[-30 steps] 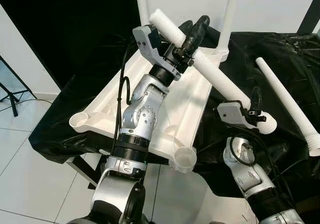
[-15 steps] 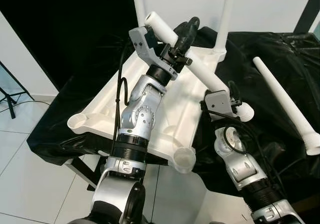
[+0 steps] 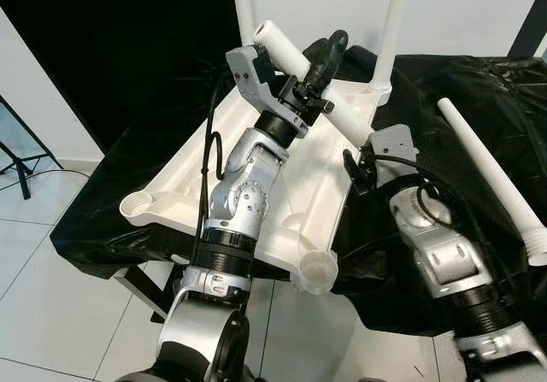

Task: Building children table

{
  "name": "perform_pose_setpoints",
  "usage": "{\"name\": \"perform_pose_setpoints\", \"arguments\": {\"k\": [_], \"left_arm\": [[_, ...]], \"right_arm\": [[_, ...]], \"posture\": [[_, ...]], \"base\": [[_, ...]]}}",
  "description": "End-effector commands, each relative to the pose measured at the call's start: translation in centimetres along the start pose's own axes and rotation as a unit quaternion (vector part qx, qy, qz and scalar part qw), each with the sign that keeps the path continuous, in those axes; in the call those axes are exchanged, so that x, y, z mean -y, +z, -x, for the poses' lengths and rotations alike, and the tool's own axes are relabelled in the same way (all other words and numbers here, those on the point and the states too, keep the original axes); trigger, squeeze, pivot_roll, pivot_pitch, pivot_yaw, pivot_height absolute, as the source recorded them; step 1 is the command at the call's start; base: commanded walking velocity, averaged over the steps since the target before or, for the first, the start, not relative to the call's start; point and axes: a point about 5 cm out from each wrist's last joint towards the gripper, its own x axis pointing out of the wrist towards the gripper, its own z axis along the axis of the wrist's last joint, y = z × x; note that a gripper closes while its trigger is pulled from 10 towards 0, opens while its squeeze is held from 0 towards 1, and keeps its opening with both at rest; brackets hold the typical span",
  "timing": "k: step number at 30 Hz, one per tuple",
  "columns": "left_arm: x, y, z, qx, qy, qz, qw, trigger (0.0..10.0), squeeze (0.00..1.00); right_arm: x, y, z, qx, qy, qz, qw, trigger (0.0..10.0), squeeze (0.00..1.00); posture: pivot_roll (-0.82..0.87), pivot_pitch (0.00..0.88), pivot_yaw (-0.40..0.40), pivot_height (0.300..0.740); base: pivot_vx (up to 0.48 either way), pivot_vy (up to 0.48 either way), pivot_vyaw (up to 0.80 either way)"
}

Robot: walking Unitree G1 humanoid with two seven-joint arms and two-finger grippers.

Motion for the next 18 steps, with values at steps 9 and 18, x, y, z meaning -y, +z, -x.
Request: {"name": "perform_pose_setpoints", "arguments": {"k": [9, 18], "left_arm": [[1.6, -0.4, -1.0, 0.011, -0.04, 0.022, 0.999, 0.0, 0.54], [1.4, -0.3, -0.9, 0.008, -0.031, 0.022, 0.999, 10.0, 1.0]], "right_arm": [[-3.0, -1.6, -0.1, -0.034, 0.097, -0.007, 0.995, 0.0, 0.0], [-3.5, -1.1, 0.2, -0.032, 0.081, -0.025, 0.996, 0.0, 0.0]], "posture": [[-0.14, 0.0, 0.075, 0.74], [-0.15, 0.0, 0.08, 0.74]], "base": [[0.0, 0.0, 0.0], [0.0, 0.0, 0.0]]}}
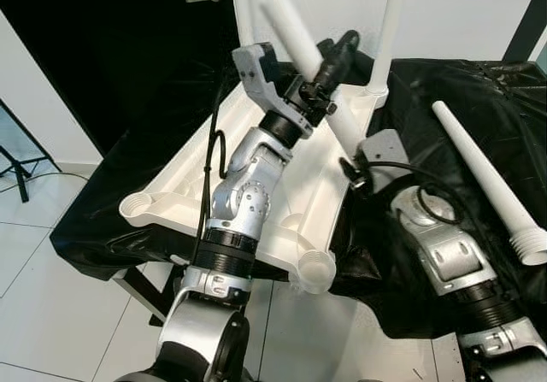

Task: Building children table

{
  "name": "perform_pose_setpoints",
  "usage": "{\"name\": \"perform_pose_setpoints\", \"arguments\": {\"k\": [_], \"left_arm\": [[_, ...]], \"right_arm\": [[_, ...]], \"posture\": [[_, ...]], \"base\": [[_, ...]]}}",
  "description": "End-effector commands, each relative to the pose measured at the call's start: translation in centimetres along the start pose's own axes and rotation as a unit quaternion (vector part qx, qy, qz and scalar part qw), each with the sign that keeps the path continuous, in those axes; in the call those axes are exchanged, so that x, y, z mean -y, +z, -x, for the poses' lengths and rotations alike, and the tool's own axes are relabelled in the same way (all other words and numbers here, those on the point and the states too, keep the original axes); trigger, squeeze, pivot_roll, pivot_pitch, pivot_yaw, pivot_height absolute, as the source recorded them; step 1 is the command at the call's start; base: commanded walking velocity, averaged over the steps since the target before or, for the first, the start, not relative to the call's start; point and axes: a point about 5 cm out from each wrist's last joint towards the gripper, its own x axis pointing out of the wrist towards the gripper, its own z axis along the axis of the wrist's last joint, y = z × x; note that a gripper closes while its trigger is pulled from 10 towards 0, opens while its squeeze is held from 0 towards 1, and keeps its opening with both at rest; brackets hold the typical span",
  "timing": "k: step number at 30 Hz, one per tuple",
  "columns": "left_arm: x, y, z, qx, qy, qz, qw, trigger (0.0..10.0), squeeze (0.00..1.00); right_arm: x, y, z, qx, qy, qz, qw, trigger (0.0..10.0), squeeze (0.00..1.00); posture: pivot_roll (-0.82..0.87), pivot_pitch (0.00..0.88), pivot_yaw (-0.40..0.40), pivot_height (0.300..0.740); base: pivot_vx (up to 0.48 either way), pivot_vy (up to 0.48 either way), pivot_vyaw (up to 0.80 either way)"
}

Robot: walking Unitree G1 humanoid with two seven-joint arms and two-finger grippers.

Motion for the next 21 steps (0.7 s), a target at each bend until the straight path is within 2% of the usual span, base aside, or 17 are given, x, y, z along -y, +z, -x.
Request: {"name": "perform_pose_setpoints", "arguments": {"k": [1, 3, 5, 9, 10, 12, 13, 14, 15, 19, 21], "left_arm": [[1.1, -0.3, -0.8, 0.011, -0.024, 0.019, 0.999, 10.0, 1.0], [1.1, -0.2, -0.8, 0.013, -0.026, 0.023, 0.999, 10.0, 1.0], [1.0, -0.2, -0.9, 0.013, -0.017, 0.018, 1.0, 10.0, 1.0], [0.9, -0.2, -1.0, 0.012, -0.009, 0.015, 1.0, 10.0, 1.0], [0.8, -0.3, -1.1, 0.011, -0.002, 0.012, 1.0, 10.0, 1.0], [0.7, -0.3, -1.1, 0.009, 0.003, 0.011, 1.0, 10.0, 0.58], [0.7, -0.3, -1.1, 0.009, 0.003, 0.011, 1.0, 10.0, 0.58], [0.7, -0.3, -1.1, 0.008, 0.003, 0.011, 1.0, 10.0, 0.27], [0.7, -0.3, -1.2, 0.008, 0.004, 0.011, 1.0, 10.0, 0.0], [0.7, -0.4, -1.1, 0.008, 0.004, 0.011, 1.0, 10.0, 0.0], [0.7, -0.4, -1.1, 0.007, 0.005, 0.01, 1.0, 10.0, 0.0]], "right_arm": [[-1.7, -1.9, 0.2, -0.043, 0.032, -0.021, 0.998, 0.0, 0.0], [-1.6, -1.8, 0.3, -0.042, 0.023, -0.019, 0.999, 0.0, 0.0], [-1.4, -1.1, 0.2, -0.031, -0.015, 0.001, 0.999, 0.0, 0.0], [-1.2, -0.8, 0.2, -0.026, -0.037, 0.012, 0.999, 0.0, 0.0], [-1.0, -0.4, 0.1, -0.018, -0.073, 0.037, 0.997, 0.0, 0.0], [-0.7, 0.2, 0.3, 0.005, -0.163, 0.076, 0.984, 0.0, 0.0], [-0.7, 0.2, 0.3, 0.005, -0.163, 0.076, 0.984, 0.0, 0.0], [-0.6, 0.4, 0.5, 0.018, -0.2, 0.101, 0.974, 0.0, 0.0], [-0.7, 0.4, 0.7, 0.028, -0.227, 0.116, 0.966, 0.0, 0.0], [-1.1, -0.1, 0.9, 0.029, -0.246, 0.113, 0.962, 0.0, 0.0], [-1.8, -0.6, 1.2, 0.05, -0.284, 0.125, 0.949, 0.0, 0.0]], "posture": [[-0.15, 0.0, 0.08, 0.74], [-0.15, 0.0, 0.082, 0.74], [-0.16, 0.0, 0.084, 0.74], [-0.16, 0.0, 0.085, 0.74], [-0.16, 0.0, 0.085, 0.74], [-0.16, 0.0, 0.083, 0.74], [-0.16, 0.0, 0.083, 0.74], [-0.16, 0.0, 0.081, 0.74], [-0.15, 0.0, 0.081, 0.74], [-0.15, 0.0, 0.081, 0.74], [-0.15, 0.0, 0.081, 0.74]], "base": [[0.0, 0.0, 0.0], [0.0, 0.0, 0.0], [0.0, 0.0, 0.0], [0.0, 0.0, 0.0], [0.0, 0.0, 0.0], [0.0, 0.0, 0.0], [0.0, 0.0, 0.0], [0.0, 0.0, 0.0], [0.0, 0.0, 0.0], [0.0, 0.0, 0.0], [0.0, 0.0, 0.0]]}}
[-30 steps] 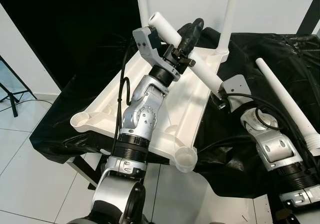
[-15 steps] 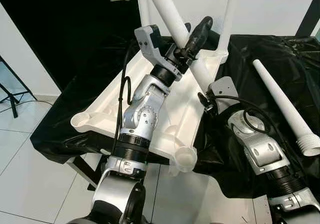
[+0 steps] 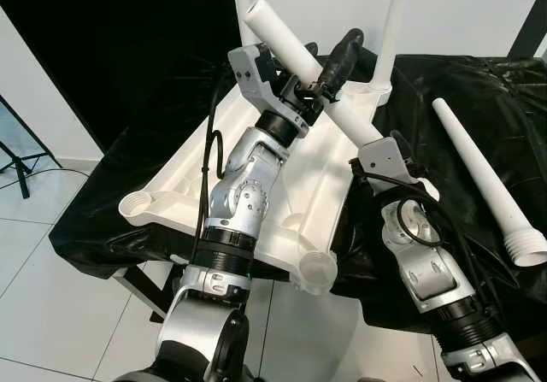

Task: Building children table

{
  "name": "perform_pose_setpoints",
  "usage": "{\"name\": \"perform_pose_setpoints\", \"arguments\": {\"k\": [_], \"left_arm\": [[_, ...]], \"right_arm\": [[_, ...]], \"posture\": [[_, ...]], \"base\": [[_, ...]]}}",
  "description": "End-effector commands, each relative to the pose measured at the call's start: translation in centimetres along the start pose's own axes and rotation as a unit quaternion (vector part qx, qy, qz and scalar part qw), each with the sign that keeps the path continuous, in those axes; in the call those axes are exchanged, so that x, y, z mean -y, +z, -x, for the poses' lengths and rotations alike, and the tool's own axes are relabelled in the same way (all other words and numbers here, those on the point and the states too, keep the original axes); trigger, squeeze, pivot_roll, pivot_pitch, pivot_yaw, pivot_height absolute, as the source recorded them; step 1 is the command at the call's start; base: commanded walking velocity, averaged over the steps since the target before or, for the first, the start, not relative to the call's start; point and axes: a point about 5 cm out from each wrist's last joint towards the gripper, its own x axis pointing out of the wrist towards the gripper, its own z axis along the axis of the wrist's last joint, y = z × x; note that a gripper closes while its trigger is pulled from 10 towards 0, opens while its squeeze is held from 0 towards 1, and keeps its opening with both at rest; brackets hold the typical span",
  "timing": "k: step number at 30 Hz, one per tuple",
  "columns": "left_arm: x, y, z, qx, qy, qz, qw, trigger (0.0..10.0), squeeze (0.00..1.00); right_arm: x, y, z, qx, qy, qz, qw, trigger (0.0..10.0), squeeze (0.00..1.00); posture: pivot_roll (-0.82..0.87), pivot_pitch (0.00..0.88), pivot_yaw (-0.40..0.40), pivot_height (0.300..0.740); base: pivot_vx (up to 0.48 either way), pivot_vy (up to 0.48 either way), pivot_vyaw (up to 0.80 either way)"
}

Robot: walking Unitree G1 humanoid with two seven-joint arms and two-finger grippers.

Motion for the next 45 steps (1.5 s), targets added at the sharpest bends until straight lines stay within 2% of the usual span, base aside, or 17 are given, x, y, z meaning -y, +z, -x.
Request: {"name": "perform_pose_setpoints", "arguments": {"k": [1, 3, 7, 8, 9, 10, 16, 17, 23, 24, 28, 29, 30, 31, 39, 43, 45], "left_arm": [[1.2, -0.2, -1.1, 0.011, -0.013, 0.011, 1.0, 10.0, 0.0], [1.2, -0.2, -1.1, 0.01, -0.013, 0.011, 1.0, 10.0, 0.0], [1.2, -0.2, -1.1, 0.01, -0.013, 0.011, 1.0, 10.0, 0.0], [1.2, -0.1, -1.1, 0.013, -0.015, 0.011, 1.0, 6.4, 0.0], [1.2, -0.1, -1.1, 0.013, -0.015, 0.011, 1.0, 6.4, 0.0], [1.3, 0.0, -1.1, 0.017, -0.02, 0.015, 1.0, 0.0, 0.0], [1.6, 0.1, -0.9, 0.023, -0.034, 0.021, 0.999, 0.0, 0.0], [1.6, 0.1, -0.9, 0.025, -0.038, 0.023, 0.999, 0.0, 0.0], [1.7, 0.1, -0.9, 0.026, -0.04, 0.025, 0.999, 0.0, 0.0], [1.7, 0.0, -0.9, 0.027, -0.041, 0.026, 0.998, 0.0, 0.0], [1.8, -0.1, -0.9, 0.026, -0.044, 0.03, 0.998, 0.0, 0.0], [1.9, -0.2, -0.9, 0.026, -0.045, 0.031, 0.998, 0.0, 0.0], [1.9, -0.2, -0.9, 0.026, -0.045, 0.031, 0.998, 0.0, 0.0], [1.9, -0.2, -0.9, 0.025, -0.046, 0.031, 0.998, 0.0, 0.0], [1.8, -0.3, -0.9, 0.025, -0.047, 0.033, 0.998, 0.0, 0.0], [1.8, -0.4, -0.8, 0.022, -0.05, 0.034, 0.998, 0.0, 0.0], [1.8, -0.4, -0.8, 0.022, -0.05, 0.034, 0.998, 0.0, 0.0]], "right_arm": [[-1.0, 0.2, 0.8, 0.028, -0.004, 0.01, 1.0, 0.0, 0.0], [-1.3, 0.0, 1.1, 0.042, -0.042, 0.001, 0.998, 0.0, 0.0], [-1.4, -0.1, 1.2, 0.041, -0.053, -0.003, 0.998, 0.0, 0.0], [-1.5, -0.2, 1.0, 0.038, -0.069, -0.009, 0.997, 0.0, 0.0], [-1.5, -0.2, 1.0, 0.038, -0.069, -0.009, 0.997, 0.0, 0.0], [-1.6, -0.1, 0.9, 0.039, -0.071, -0.01, 0.997, 0.0, 0.0], [-1.8, 0.3, 0.8, 0.045, -0.073, -0.009, 0.996, 0.0, 0.0], [-2.0, 0.4, 0.7, 0.049, -0.069, -0.01, 0.996, 10.0, 0.0], [-2.3, 0.6, 0.6, 0.047, -0.05, -0.022, 0.997, 10.0, 0.0], [-2.5, 0.8, 0.4, 0.04, -0.024, -0.042, 0.998, 10.0, 1.0], [-2.5, 1.7, -0.1, 0.029, 0.02, -0.083, 0.996, 10.0, 1.0], [-2.2, 2.1, -0.4, 0.025, 0.031, -0.102, 0.994, 10.0, 0.66], [-2.2, 2.1, -0.4, 0.025, 0.031, -0.102, 0.994, 10.0, 0.66], [-1.8, 2.5, -0.7, 0.022, 0.039, -0.115, 0.992, 10.0, 0.0], [-0.7, 2.8, -1.4, 0.021, 0.042, -0.121, 0.992, 10.0, 0.0], [0.6, 1.2, -1.7, -0.027, 0.151, -0.178, 0.972, 10.0, 0.0], [0.6, 1.2, -1.7, -0.027, 0.151, -0.178, 0.972, 10.0, 0.0]], "posture": [[-0.15, 0.0, 0.081, 0.74], [-0.15, 0.0, 0.081, 0.74], [-0.15, 0.0, 0.081, 0.74], [-0.14, 0.0, 0.081, 0.74], [-0.14, 0.0, 0.081, 0.74], [-0.14, 0.0, 0.08, 0.74], [-0.14, 0.0, 0.079, 0.74], [-0.14, 0.0, 0.079, 0.74], [-0.15, 0.0, 0.078, 0.74], [-0.15, 0.0, 0.078, 0.74], [-0.15, 0.0, 0.077, 0.74], [-0.16, 0.0, 0.075, 0.74], [-0.16, 0.0, 0.075, 0.74], [-0.16, 0.0, 0.075, 0.74], [-0.16, 0.0, 0.074, 0.74], [-0.17, 0.0, 0.078, 0.74], [-0.17, 0.0, 0.078, 0.74]], "base": [[0.0, 0.0, 0.0], [0.0, 0.0, 0.0], [0.0, 0.0, 0.0], [0.0, 0.0, 0.0], [0.0, 0.0, 0.0], [0.0, 0.0, 0.0], [0.0, 0.0, 0.0], [0.0, 0.0, 0.0], [0.0, 0.0, 0.0], [0.0, 0.0, 0.0], [0.0, 0.0, 0.0], [0.0, 0.0, 0.0], [0.0, 0.0, 0.0], [0.0, 0.0, 0.0], [0.0, 0.0, 0.0], [0.0, 0.0, 0.0], [0.0, 0.0, 0.0]]}}
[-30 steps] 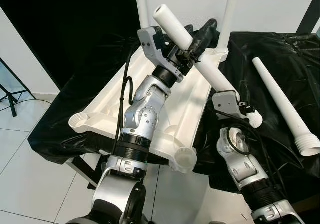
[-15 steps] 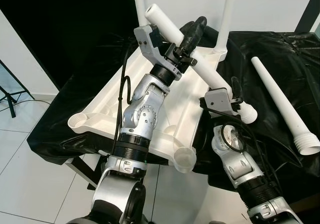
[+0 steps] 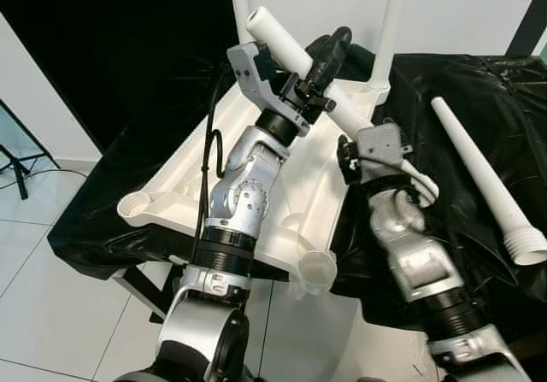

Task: Building children table

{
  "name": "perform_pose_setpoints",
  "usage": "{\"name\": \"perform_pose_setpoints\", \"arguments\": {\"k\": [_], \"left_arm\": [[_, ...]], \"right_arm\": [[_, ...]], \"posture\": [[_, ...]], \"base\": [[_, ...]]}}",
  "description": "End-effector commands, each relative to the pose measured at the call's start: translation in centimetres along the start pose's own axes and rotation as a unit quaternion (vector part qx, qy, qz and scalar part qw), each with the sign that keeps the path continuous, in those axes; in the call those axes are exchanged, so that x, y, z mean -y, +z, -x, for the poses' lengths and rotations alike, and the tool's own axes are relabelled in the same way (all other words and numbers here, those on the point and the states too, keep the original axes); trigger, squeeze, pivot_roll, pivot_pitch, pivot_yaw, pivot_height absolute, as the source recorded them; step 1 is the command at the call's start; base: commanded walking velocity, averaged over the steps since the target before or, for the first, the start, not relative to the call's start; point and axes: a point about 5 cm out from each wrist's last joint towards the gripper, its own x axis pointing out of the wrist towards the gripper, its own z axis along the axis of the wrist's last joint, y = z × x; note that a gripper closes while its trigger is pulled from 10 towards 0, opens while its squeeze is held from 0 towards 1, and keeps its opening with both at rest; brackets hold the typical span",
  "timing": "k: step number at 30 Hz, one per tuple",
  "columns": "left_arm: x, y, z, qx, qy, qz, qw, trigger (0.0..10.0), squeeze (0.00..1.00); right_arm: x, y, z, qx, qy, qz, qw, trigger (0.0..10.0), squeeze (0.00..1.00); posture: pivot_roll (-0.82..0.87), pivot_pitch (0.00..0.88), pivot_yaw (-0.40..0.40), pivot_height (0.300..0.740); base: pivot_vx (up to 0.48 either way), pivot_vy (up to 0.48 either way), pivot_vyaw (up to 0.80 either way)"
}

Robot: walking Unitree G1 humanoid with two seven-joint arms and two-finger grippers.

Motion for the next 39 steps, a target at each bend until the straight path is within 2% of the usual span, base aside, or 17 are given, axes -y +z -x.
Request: {"name": "perform_pose_setpoints", "arguments": {"k": [1, 2, 4, 8, 10, 14, 16, 19, 20, 21, 22, 23, 24, 26, 29, 36, 39], "left_arm": [[1.5, -0.8, -0.9, 0.009, -0.033, 0.034, 0.999, 0.0, 0.0], [1.6, -1.0, -0.9, 0.006, -0.037, 0.036, 0.999, 0.0, 0.0], [1.6, -1.0, -0.9, 0.006, -0.037, 0.036, 0.999, 0.0, 0.0], [1.8, -1.2, -0.9, 0.0, -0.045, 0.037, 0.998, 0.0, 0.0], [2.0, -1.3, -0.7, -0.009, -0.056, 0.038, 0.998, 0.0, 0.0], [2.1, -1.4, -0.6, -0.011, -0.06, 0.038, 0.997, 0.0, 0.0], [2.3, -1.4, -0.4, -0.017, -0.07, 0.037, 0.997, 0.0, 0.0], [2.4, -1.4, -0.4, -0.019, -0.077, 0.038, 0.996, 0.0, 0.0], [2.6, -1.4, -0.4, -0.022, -0.086, 0.04, 0.995, 0.0, 0.0], [2.8, -1.4, -0.4, -0.025, -0.094, 0.042, 0.994, 0.0, 0.0], [2.8, -1.4, -0.4, -0.025, -0.094, 0.042, 0.994, 0.0, 0.0], [2.9, -1.4, -0.4, -0.026, -0.099, 0.043, 0.994, 0.0, 0.0], [2.9, -1.4, -0.4, -0.026, -0.099, 0.043, 0.994, 0.0, 0.0], [3.0, -1.4, -0.4, -0.029, -0.104, 0.044, 0.993, 0.0, 0.0], [3.0, -1.4, -0.4, -0.031, -0.106, 0.042, 0.993, 0.0, 0.0], [3.0, -1.3, -0.3, -0.035, -0.106, 0.037, 0.993, 0.0, 0.0], [3.0, -1.3, -0.3, -0.037, -0.105, 0.032, 0.993, 0.0, 0.0]], "right_arm": [[0.6, -1.1, 0.1, -0.032, 0.044, -0.023, 0.998, 10.0, 0.0], [1.5, -1.9, 0.1, -0.047, 0.074, -0.016, 0.996, 10.0, 0.0], [1.5, -1.9, 0.1, -0.047, 0.074, -0.016, 0.996, 10.0, 0.0], [2.2, -2.7, 0.1, -0.066, 0.135, 0.011, 0.989, 10.0, 0.0], [1.9, -3.0, 0.6, -0.079, 0.203, 0.036, 0.975, 10.0, 0.0], [1.8, -3.1, 0.8, -0.084, 0.223, 0.044, 0.97, 10.0, 0.0], [2.0, -3.2, 1.2, -0.092, 0.269, 0.065, 0.956, 10.0, 0.0], [2.4, -3.2, 1.2, -0.095, 0.287, 0.077, 0.95, 10.0, 0.0], [3.0, -3.2, 1.3, -0.102, 0.314, 0.083, 0.94, 10.0, 0.0], [3.5, -3.2, 1.4, -0.109, 0.338, 0.084, 0.931, 0.0, 0.0], [3.5, -3.2, 1.4, -0.109, 0.338, 0.084, 0.931, 0.0, 0.0], [3.9, -3.2, 1.5, -0.114, 0.363, 0.084, 0.921, 0.0, 0.0], [3.9, -3.2, 1.5, -0.114, 0.363, 0.084, 0.921, 0.0, 0.0], [4.2, -3.4, 1.9, -0.123, 0.396, 0.085, 0.906, 0.0, 0.0], [4.3, -3.6, 1.9, -0.129, 0.401, 0.086, 0.903, 0.0, 0.0], [3.9, -3.6, 1.4, -0.119, 0.368, 0.088, 0.918, 0.0, 0.0], [3.1, -3.4, 1.1, -0.108, 0.336, 0.08, 0.932, 0.0, 0.0]], "posture": [[-0.17, 0.0, 0.08, 0.74], [-0.18, 0.0, 0.081, 0.74], [-0.18, 0.0, 0.081, 0.74], [-0.18, 0.0, 0.081, 0.74], [-0.17, 0.0, 0.079, 0.74], [-0.16, 0.0, 0.079, 0.74], [-0.15, 0.0, 0.079, 0.74], [-0.15, 0.0, 0.081, 0.74], [-0.15, 0.0, 0.083, 0.74], [-0.15, 0.0, 0.084, 0.74], [-0.15, 0.0, 0.084, 0.74], [-0.15, 0.0, 0.084, 0.74], [-0.15, 0.0, 0.084, 0.74], [-0.14, 0.0, 0.086, 0.74], [-0.14, 0.0, 0.087, 0.74], [-0.14, 0.0, 0.09, 0.74], [-0.14, 0.0, 0.09, 0.74]], "base": [[0.0, 0.0, 0.0], [0.0, 0.0, 0.0], [0.0, 0.0, 0.0], [0.0, 0.0, 0.0], [0.0, 0.0, 0.0], [0.0, 0.0, 0.0], [0.0, 0.0, 0.0], [0.0, 0.0, 0.0], [0.0, 0.0, 0.0], [0.0, 0.0, 0.0], [0.0, 0.0, 0.0], [0.0, 0.0, 0.0], [0.0, 0.0, 0.0], [0.0, 0.0, 0.0], [0.0, 0.0, 0.0], [0.0, 0.0, 0.0], [0.0, 0.0, 0.0]]}}
